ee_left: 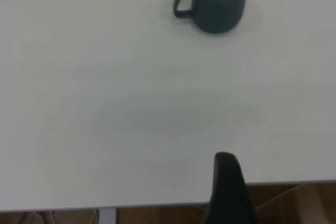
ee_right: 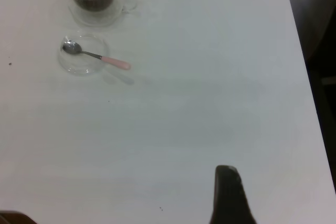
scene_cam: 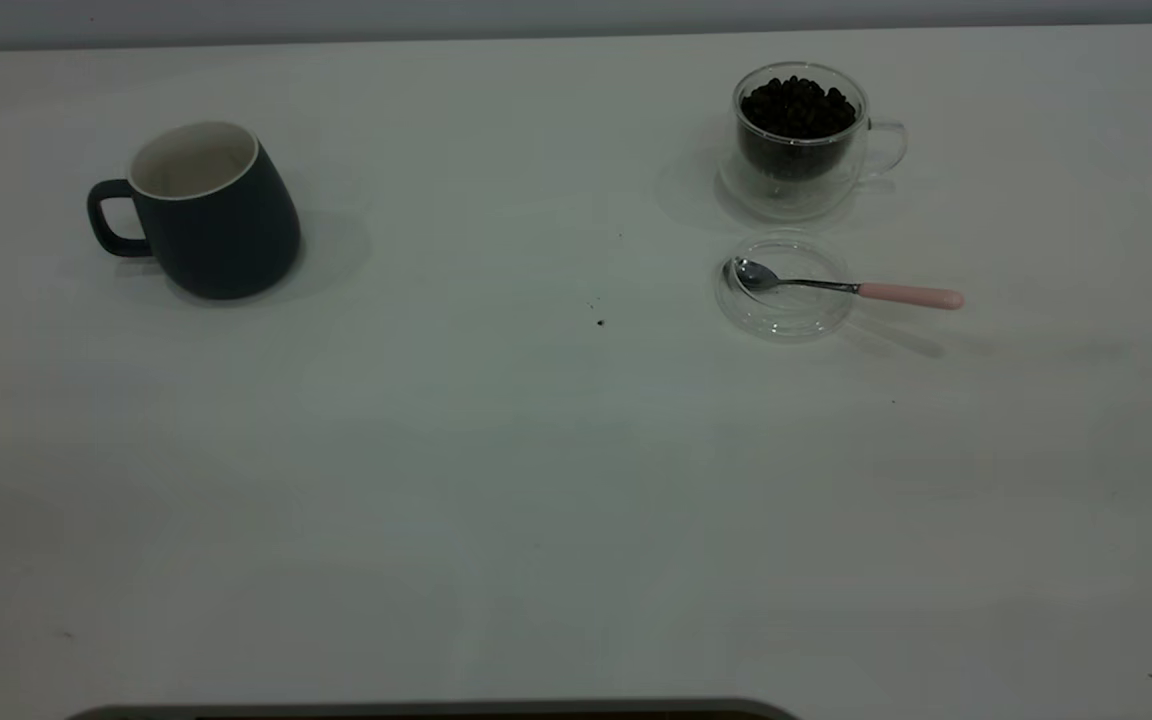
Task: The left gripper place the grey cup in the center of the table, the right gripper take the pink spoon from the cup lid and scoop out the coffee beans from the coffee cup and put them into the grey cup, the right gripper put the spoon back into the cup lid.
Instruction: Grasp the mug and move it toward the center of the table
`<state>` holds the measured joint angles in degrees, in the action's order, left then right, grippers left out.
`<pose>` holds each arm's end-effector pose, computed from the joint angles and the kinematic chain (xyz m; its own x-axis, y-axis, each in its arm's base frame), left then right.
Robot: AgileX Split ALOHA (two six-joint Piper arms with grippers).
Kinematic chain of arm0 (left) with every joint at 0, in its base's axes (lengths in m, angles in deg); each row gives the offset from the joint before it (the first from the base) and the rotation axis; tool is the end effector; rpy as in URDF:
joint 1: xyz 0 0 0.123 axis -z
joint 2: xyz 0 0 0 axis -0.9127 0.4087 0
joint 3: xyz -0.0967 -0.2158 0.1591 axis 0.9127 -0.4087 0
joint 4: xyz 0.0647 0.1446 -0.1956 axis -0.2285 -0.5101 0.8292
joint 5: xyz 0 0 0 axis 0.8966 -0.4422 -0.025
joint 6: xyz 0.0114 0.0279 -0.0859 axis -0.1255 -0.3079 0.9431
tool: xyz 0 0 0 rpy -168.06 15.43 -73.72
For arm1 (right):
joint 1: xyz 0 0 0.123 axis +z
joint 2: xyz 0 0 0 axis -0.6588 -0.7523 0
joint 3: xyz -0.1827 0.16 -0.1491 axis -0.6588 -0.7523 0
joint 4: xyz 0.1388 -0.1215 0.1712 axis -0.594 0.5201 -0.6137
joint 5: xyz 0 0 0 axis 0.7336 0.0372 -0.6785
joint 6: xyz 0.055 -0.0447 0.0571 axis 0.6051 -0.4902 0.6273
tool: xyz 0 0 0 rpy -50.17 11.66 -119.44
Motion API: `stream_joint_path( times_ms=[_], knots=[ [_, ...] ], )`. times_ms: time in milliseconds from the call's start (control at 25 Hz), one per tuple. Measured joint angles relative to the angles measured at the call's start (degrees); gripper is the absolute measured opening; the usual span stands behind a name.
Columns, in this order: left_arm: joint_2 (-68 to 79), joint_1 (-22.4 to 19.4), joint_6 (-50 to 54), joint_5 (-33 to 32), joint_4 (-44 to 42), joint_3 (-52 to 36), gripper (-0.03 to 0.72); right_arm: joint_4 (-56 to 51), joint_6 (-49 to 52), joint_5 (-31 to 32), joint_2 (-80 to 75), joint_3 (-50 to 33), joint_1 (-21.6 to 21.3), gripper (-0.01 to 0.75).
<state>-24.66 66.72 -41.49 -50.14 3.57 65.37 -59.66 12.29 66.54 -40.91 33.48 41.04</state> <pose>-0.0076 -0.0013 0.2808 -0.5108 0.0059 -0.8597 0.0276 0.9996 -0.0095 -0.0008 0.0006 0.2641 -0.5606 -0.0311 -0.8275 -0.0209 0.9995 -0.0235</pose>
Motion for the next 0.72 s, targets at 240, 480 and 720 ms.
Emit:
stream_joint_path(
  times_ms=[240,480,720],
  knots=[
    [17.44,0.00,-0.18,4.49,-6.84,7.94,0.565,0.00,0.00,0.00,0.00,0.00,0.00,0.519],
    [37.50,0.00,-4.85,9.32,-13.07,12.98,0.565,0.00,0.00,0.00,0.00,0.00,0.00,0.519],
    [58.45,0.00,-15.80,18.13,-16.02,17.01,0.565,0.00,0.00,0.00,0.00,0.00,0.00,0.519]
  ],
)
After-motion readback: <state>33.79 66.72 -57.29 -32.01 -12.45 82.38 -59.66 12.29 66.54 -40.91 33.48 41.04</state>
